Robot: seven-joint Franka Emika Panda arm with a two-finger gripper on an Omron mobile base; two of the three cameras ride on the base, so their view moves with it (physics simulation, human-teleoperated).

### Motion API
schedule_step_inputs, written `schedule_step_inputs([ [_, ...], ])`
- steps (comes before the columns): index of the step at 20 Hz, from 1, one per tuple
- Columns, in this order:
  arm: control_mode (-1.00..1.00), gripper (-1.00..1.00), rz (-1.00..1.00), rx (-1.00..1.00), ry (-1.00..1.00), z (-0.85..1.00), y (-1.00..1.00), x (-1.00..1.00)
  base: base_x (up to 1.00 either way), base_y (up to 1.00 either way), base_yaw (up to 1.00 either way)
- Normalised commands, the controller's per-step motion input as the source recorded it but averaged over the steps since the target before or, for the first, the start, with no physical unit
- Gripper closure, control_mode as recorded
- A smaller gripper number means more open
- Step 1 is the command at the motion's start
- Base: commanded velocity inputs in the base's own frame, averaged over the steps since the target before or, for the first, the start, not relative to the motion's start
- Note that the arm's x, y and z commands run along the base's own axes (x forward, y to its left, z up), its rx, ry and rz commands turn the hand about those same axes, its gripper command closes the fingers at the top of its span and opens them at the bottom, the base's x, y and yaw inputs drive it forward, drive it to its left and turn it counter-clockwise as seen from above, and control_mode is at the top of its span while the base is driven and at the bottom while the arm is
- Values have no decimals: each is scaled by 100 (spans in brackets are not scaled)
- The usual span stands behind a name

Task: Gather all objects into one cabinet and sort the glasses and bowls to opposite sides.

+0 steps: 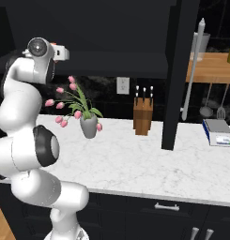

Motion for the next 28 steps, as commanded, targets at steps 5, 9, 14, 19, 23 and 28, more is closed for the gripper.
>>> schedule_step_inputs([
  [5, -100, -100, 0, 0, 0, -5, 7, 21, 0, 0, 0],
  [9, -100, 100, 0, 0, 0, -5, 10, 21, 0, 0, 0],
  [14, -100, 100, 0, 0, 0, 0, 2, 8, 0, 0, 0],
  [19, -100, 100, 0, 0, 0, 1, 0, 0, 0, 0, 0],
  [23, -100, 100, 0, 0, 0, 2, 0, 0, 0, 0, 0],
  [28, -100, 100, 0, 0, 0, 0, -1, -1, 0, 0, 0],
])
